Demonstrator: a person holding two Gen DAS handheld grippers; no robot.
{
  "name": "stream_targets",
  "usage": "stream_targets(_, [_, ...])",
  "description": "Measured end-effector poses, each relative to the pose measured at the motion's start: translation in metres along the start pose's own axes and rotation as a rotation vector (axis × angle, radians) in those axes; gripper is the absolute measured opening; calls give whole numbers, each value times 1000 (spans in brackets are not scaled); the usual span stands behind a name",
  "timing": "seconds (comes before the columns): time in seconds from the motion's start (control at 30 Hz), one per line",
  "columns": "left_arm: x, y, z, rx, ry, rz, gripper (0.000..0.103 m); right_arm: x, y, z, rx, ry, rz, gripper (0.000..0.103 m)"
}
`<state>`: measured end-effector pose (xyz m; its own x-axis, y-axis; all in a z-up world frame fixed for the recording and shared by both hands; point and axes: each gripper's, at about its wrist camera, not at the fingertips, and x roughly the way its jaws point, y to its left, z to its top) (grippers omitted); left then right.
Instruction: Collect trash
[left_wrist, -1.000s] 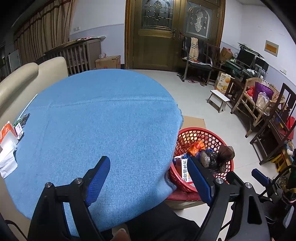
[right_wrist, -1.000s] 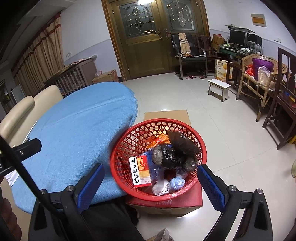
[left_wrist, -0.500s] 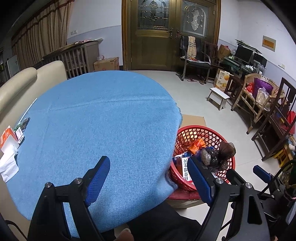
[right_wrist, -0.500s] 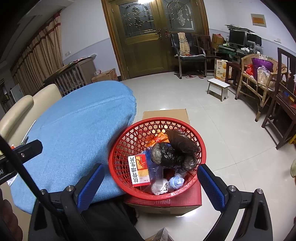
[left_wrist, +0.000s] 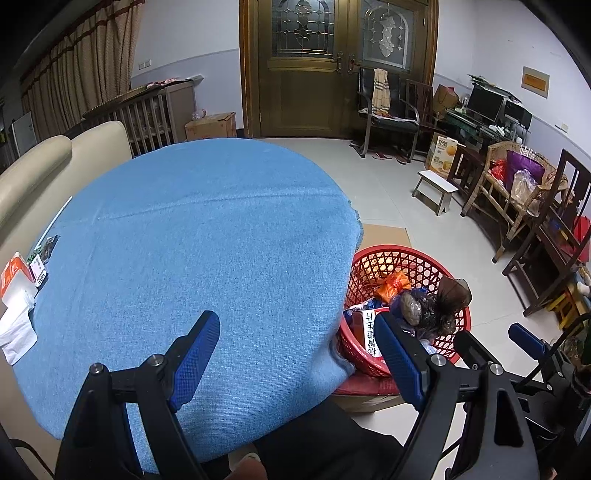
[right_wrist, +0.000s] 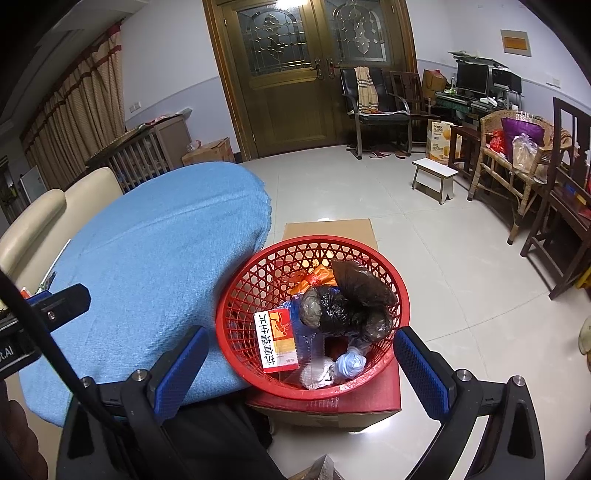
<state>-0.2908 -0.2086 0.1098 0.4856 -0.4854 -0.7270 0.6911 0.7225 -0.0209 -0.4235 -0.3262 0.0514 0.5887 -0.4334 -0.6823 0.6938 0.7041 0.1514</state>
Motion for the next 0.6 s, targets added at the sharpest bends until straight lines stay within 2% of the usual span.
stream_targets(0.6, [-1, -4, -2, 26, -17, -16, 86, -3, 0, 3, 5, 0, -5, 101])
